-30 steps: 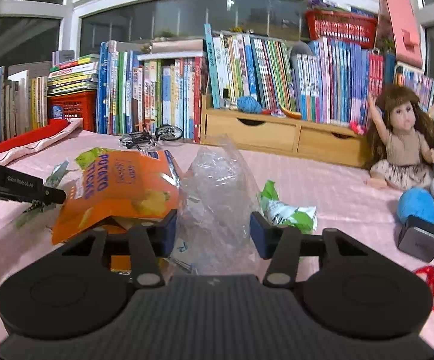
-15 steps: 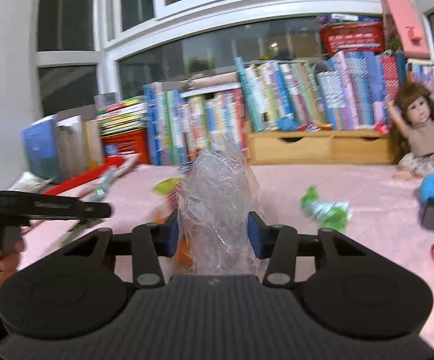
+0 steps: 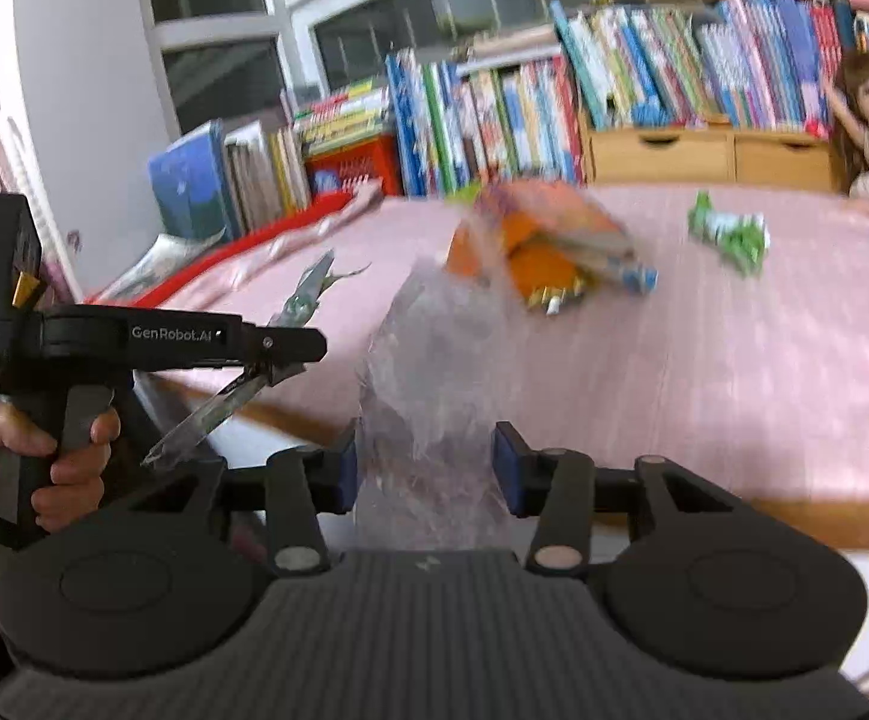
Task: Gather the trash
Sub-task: 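Lower both held wrappers into the black trash bag and open both grippers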
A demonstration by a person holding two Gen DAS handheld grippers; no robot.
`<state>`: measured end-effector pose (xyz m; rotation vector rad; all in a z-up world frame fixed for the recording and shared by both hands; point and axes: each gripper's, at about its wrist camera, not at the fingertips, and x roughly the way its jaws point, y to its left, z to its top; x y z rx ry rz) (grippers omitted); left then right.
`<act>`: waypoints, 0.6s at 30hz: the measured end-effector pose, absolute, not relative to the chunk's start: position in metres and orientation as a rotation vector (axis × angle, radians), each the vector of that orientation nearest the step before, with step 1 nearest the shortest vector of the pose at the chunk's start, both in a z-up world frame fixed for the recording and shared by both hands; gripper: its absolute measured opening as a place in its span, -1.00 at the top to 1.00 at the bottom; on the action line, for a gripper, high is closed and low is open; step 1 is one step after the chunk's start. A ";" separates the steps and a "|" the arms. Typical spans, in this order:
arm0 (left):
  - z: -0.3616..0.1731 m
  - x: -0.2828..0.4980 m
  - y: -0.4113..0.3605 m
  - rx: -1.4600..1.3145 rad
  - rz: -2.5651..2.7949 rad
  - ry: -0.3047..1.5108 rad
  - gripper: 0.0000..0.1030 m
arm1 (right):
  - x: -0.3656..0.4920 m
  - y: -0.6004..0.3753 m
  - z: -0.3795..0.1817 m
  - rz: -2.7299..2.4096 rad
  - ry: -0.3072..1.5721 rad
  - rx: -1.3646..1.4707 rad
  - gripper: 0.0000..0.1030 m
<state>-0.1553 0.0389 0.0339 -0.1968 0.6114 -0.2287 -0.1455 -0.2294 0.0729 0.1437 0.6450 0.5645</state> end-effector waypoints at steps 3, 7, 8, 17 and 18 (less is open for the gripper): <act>0.021 -0.167 0.032 -0.152 -0.243 0.665 0.43 | -0.153 -0.228 0.060 0.574 0.701 0.158 0.10; -0.001 -0.175 0.026 -0.119 -0.241 0.754 0.44 | -0.155 -0.224 0.042 0.568 0.761 0.180 0.15; -0.007 -0.176 0.025 -0.108 -0.236 0.769 0.44 | -0.156 -0.223 0.037 0.564 0.773 0.181 0.16; -0.041 -0.171 0.021 -0.081 -0.218 0.881 0.44 | -0.152 -0.217 0.008 0.563 0.890 0.189 0.26; -0.043 -0.172 0.020 -0.081 -0.220 0.890 0.44 | -0.152 -0.217 0.006 0.565 0.904 0.194 0.26</act>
